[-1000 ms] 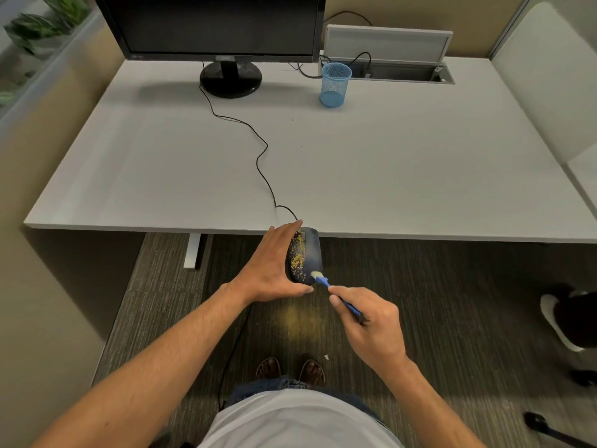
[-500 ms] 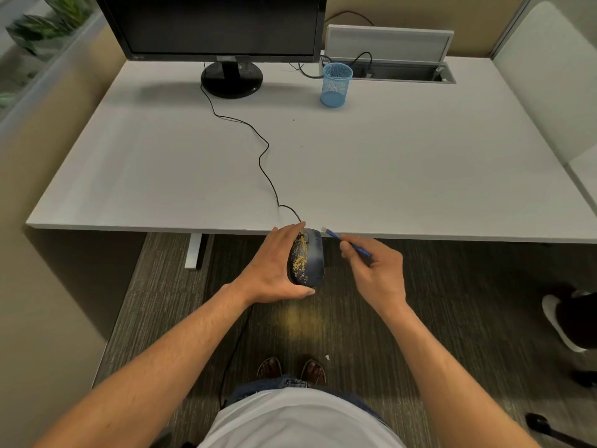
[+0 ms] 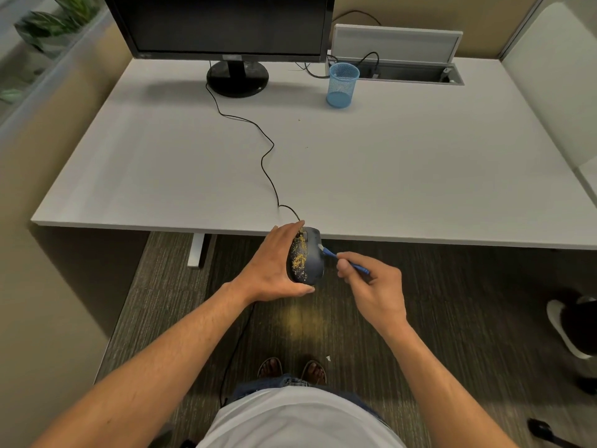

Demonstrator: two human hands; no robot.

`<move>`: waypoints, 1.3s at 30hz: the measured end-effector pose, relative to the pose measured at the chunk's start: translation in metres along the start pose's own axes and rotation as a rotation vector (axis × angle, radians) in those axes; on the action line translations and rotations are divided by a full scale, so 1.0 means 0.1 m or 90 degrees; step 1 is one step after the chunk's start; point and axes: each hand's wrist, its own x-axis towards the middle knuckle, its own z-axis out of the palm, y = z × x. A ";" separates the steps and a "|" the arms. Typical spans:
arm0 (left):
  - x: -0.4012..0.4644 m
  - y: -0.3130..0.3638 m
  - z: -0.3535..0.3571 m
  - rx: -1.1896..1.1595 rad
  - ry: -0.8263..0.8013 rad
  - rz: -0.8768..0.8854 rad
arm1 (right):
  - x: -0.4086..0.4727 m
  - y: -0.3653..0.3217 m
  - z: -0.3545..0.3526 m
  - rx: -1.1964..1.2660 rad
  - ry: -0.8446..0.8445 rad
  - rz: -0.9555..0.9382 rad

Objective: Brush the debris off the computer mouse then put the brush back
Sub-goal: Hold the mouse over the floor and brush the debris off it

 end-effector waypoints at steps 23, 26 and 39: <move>0.16 -0.10 0.01 -0.003 0.004 -0.015 | -0.49 -0.15 0.21 -0.173 0.040 -0.215; 0.16 -0.11 0.00 -0.001 0.006 -0.015 | -0.47 -0.17 0.19 -0.168 0.037 -0.224; 0.13 -0.06 -0.02 -0.014 -0.018 -0.014 | -0.15 -0.30 0.09 -0.046 -0.072 -0.153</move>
